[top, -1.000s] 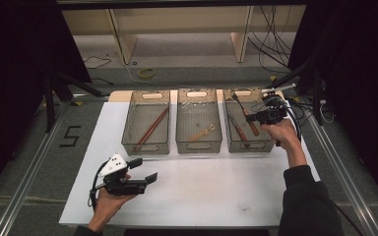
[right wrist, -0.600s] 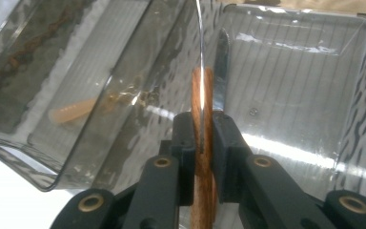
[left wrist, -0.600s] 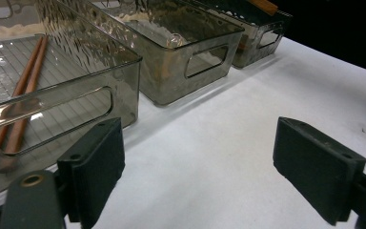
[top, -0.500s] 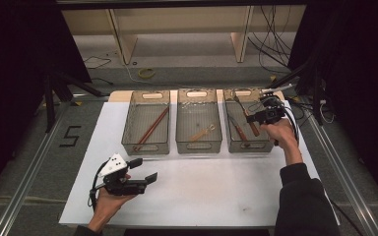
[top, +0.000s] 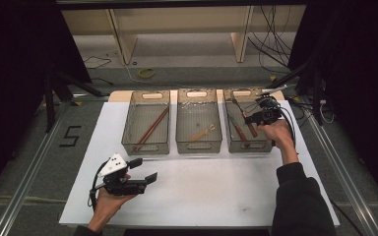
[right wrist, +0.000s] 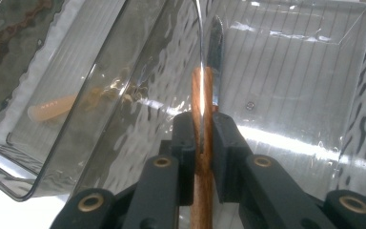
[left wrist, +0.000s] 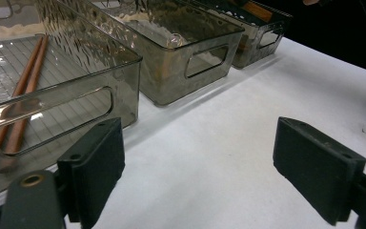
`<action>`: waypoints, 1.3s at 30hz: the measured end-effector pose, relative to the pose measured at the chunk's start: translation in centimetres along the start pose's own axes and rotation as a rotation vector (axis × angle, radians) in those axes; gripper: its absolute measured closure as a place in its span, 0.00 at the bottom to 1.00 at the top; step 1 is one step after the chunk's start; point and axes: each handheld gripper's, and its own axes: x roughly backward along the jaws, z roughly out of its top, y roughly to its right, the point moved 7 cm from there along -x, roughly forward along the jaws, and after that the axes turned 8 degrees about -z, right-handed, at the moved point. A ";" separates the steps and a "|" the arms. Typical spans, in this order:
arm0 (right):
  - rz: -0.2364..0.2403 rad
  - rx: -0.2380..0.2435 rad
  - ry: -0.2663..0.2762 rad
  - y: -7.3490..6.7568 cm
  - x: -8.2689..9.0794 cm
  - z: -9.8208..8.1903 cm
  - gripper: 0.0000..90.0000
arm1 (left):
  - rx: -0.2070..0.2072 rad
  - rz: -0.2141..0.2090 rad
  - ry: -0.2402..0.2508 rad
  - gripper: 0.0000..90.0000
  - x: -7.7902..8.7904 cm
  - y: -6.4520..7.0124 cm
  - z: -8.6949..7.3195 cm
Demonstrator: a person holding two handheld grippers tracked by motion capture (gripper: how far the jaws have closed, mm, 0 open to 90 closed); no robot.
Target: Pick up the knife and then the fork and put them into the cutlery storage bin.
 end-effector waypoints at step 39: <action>0.019 0.000 0.022 -1.3 -0.6 0.3 0.72 | -0.002 -0.001 0.000 0.19 0.0 0.0 0.0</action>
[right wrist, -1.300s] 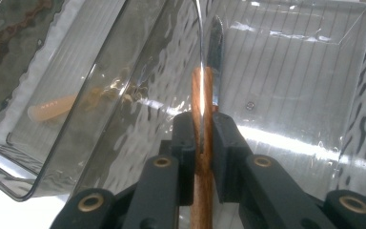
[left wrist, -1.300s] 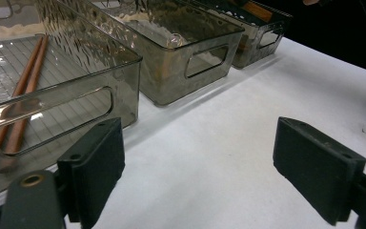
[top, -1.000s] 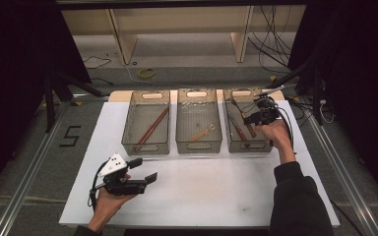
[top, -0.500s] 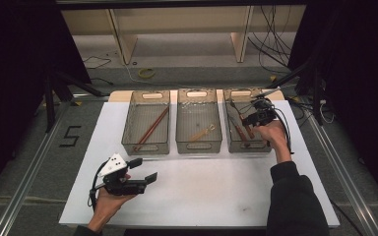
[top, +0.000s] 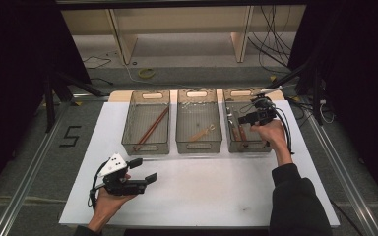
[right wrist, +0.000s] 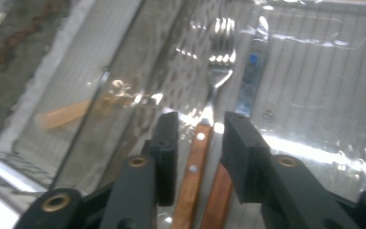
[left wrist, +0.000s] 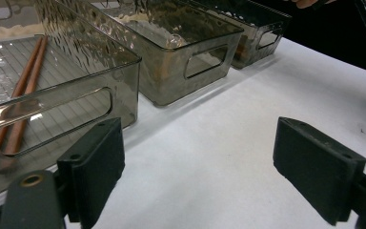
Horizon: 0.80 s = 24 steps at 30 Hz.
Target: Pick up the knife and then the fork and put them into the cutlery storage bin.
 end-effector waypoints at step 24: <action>0.141 0.067 0.193 -5.0 3.7 -3.5 0.40 | 0.006 -0.002 -0.002 0.19 -0.1 0.0 0.0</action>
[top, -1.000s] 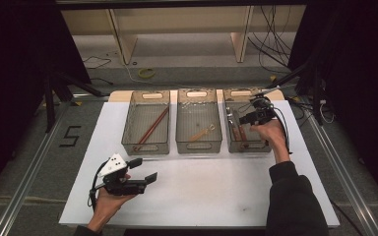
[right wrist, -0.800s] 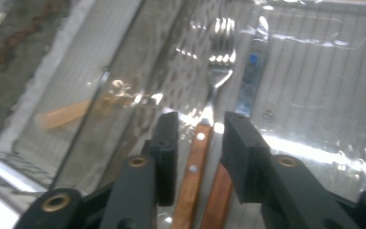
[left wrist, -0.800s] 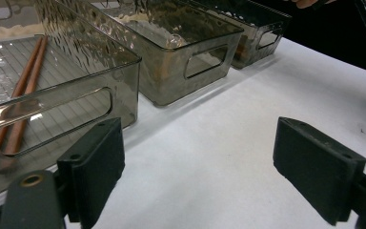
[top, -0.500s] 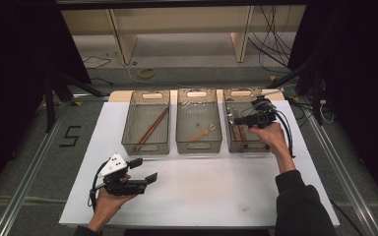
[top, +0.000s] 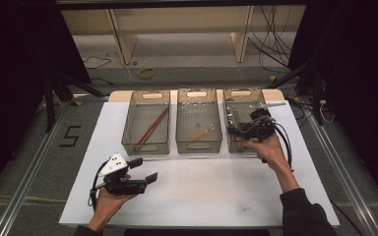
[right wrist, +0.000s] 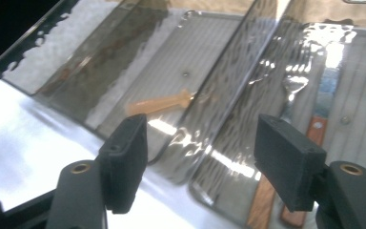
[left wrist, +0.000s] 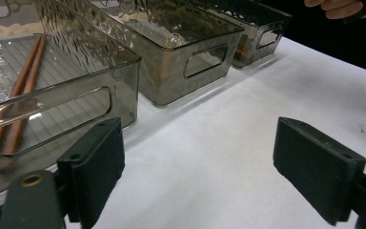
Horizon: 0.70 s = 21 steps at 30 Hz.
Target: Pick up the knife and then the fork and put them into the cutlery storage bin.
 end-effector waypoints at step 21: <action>0.140 0.055 0.118 -4.3 2.7 -4.6 0.32 | 0.021 -0.010 -0.001 0.19 -0.1 -0.2 0.0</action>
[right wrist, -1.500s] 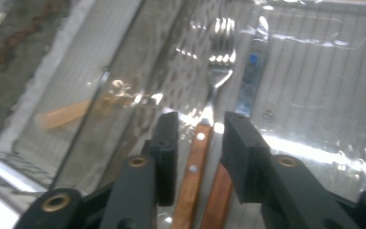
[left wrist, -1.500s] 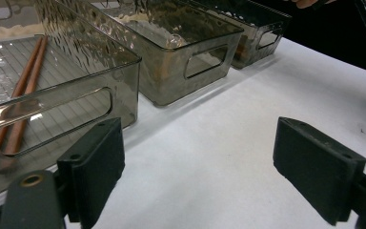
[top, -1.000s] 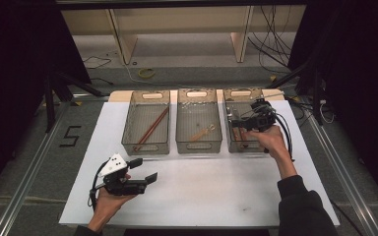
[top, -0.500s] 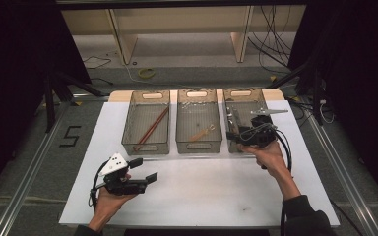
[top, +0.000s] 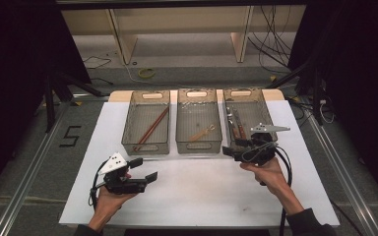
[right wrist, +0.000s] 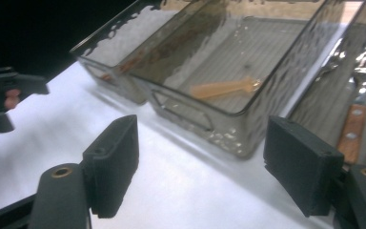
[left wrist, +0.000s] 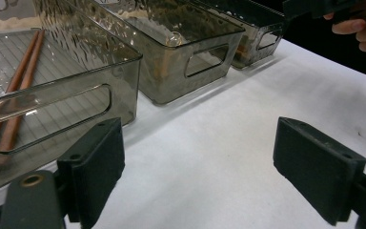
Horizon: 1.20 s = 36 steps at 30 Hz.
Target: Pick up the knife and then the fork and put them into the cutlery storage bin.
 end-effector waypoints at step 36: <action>0.022 0.057 0.139 -2.2 3.2 -5.9 0.24 | 0.000 -0.039 -0.019 0.19 -0.1 0.5 -0.2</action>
